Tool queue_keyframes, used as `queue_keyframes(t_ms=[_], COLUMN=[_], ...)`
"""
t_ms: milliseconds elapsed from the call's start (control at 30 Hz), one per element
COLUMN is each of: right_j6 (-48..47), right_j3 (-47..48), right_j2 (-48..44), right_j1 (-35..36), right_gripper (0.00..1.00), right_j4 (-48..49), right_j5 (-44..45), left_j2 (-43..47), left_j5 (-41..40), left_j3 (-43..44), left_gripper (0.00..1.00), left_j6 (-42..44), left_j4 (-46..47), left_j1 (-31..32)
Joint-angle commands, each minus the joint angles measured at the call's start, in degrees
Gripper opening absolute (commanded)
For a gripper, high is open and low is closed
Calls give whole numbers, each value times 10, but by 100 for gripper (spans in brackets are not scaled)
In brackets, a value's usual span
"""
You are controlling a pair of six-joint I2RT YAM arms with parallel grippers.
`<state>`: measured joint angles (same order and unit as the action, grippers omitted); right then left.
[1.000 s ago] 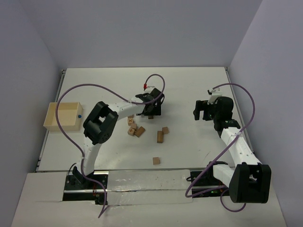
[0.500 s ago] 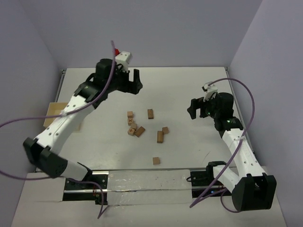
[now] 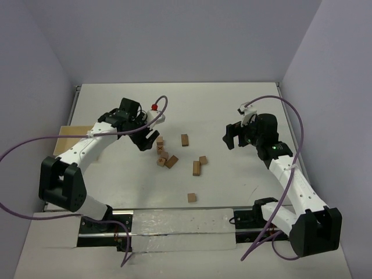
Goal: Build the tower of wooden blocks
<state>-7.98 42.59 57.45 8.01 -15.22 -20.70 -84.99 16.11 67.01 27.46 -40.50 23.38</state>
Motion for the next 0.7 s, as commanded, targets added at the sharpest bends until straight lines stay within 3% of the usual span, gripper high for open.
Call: queue_keyframes(t_ms=[0,133,333,667], right_j6=[-5,-7,-12,-15], right_j3=[-6,-14,-14,-9], right_j2=[11,20,36,60], right_j1=[3,3,3,3], right_gripper=[100,100,100,100], right_j4=[10,16,17,13], right_j5=[19,25,31,27], left_j2=[-58,-80,-87,-138], left_j5=[45,107,158,196], left_j3=[40,28,-14,-7], left_gripper=[86,99,99,99], left_j6=[143,219,282,358], left_j4=[-4,19,101,103], left_j1=[-15,-31,-50,-55])
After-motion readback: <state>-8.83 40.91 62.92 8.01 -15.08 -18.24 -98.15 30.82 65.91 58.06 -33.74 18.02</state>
